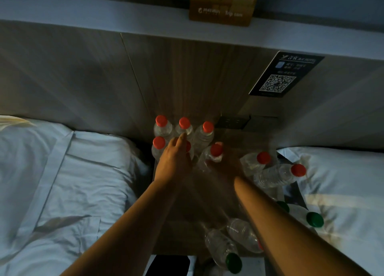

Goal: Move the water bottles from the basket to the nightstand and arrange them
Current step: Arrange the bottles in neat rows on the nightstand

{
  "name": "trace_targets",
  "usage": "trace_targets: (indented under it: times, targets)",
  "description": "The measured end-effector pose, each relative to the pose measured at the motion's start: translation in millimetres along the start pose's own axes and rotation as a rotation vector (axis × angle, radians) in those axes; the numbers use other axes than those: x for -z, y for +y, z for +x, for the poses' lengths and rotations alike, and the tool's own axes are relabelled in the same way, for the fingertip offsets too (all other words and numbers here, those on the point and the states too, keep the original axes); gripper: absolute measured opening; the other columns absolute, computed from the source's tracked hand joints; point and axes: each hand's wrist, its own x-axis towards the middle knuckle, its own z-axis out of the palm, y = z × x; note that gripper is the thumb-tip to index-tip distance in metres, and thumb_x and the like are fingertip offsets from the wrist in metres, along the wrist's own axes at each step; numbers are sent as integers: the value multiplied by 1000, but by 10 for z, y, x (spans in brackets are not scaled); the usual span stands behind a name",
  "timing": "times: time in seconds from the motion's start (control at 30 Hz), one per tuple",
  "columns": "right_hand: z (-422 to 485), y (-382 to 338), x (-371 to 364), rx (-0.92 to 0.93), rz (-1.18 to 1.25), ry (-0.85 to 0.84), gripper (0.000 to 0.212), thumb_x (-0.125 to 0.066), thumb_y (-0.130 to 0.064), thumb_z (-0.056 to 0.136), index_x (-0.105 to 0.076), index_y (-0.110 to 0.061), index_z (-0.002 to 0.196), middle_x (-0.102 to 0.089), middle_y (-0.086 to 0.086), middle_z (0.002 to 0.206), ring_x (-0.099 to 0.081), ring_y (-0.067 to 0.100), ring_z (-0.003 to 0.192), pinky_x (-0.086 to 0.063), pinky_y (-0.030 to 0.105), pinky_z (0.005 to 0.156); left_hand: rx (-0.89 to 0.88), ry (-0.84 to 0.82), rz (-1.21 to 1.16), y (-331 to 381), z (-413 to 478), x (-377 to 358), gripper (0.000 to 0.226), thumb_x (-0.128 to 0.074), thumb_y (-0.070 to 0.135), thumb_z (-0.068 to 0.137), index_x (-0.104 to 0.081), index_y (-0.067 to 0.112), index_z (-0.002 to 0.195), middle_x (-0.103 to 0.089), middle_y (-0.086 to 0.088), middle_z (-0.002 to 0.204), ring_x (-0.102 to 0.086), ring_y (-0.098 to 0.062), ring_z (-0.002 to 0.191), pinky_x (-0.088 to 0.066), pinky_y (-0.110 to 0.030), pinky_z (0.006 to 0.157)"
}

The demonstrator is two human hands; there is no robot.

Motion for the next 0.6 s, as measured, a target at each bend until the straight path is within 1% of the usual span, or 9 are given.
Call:
trace_targets:
  times: [0.07, 0.13, 0.2, 0.23, 0.3, 0.33, 0.4, 0.5, 0.6]
  targets:
    - [-42, 46, -41, 36, 109, 26, 28, -67, -22, 86, -56, -24, 111, -63, -1, 107, -61, 23, 103, -44, 29, 86, -65, 86, -16, -53, -159, 43, 50, -62, 18, 87, -49, 19, 136, -60, -8, 123, -62, -26, 105, -50, -31, 82]
    - [-67, 71, -78, 14, 246, 21, 22, -68, -21, 84, -53, -35, 91, -61, -12, 92, -61, 12, 89, -47, 33, 85, -78, 182, -53, -173, -357, 81, 34, -61, 25, 86, -57, 25, 120, -64, -1, 105, -64, -21, 90, -52, -30, 72]
    - [0, 90, -120, -3, 225, 40, 21, -70, -23, 82, -54, -33, 92, -60, -10, 89, -59, 13, 85, -49, 34, 85, 74, 290, -113, -416, -463, 73, 29, -66, 30, 81, -55, 30, 108, -60, 2, 92, -61, -20, 81, -49, -26, 65]
    - [33, 96, -136, -15, 168, 50, 22, -70, -25, 83, -55, -30, 98, -60, -7, 90, -58, 14, 85, -48, 32, 81, 197, 337, -159, -552, -461, 50, 36, -71, 33, 78, -51, 31, 108, -58, 2, 94, -60, -21, 83, -50, -28, 66]
    - [65, 90, -171, -21, 76, 85, 26, -67, -29, 85, -55, -25, 108, -60, -6, 91, -59, 15, 84, -46, 25, 66, 395, 328, -249, -812, -387, -27, 68, -82, 39, 67, -44, 30, 122, -56, 0, 115, -60, -23, 103, -54, -40, 82]
    - [71, 97, -184, 6, 89, 96, 26, -67, -30, 85, -56, -24, 108, -63, -5, 91, -62, 16, 84, -46, 25, 63, 433, 271, -277, -890, -330, -69, 86, -85, 43, 61, -39, 27, 132, -53, -2, 126, -57, -24, 113, -53, -44, 91]
    - [88, 135, -213, 43, 95, 101, 25, -68, -31, 84, -58, -24, 105, -67, -2, 89, -65, 18, 85, -52, 31, 69, 436, 139, -323, -980, -217, -153, 109, -87, 55, 51, -34, 23, 141, -50, -4, 138, -53, -23, 123, -50, -48, 97]
    - [100, 130, -255, 83, 61, 105, 21, -69, -32, 83, -59, -23, 99, -68, -2, 87, -65, 17, 82, -50, 29, 73, 403, 103, -430, -1013, -95, -225, 118, -87, 63, 43, -31, 31, 142, -50, 5, 140, -54, -15, 124, -51, -46, 97]
    - [105, 92, -321, 139, 36, 142, 21, -70, -32, 82, -59, -24, 98, -63, -9, 83, -61, 13, 80, -49, 27, 75, 339, 143, -436, -989, -58, -254, 101, -89, 58, 44, -38, 47, 130, -53, 13, 131, -57, -11, 119, -53, -46, 95]
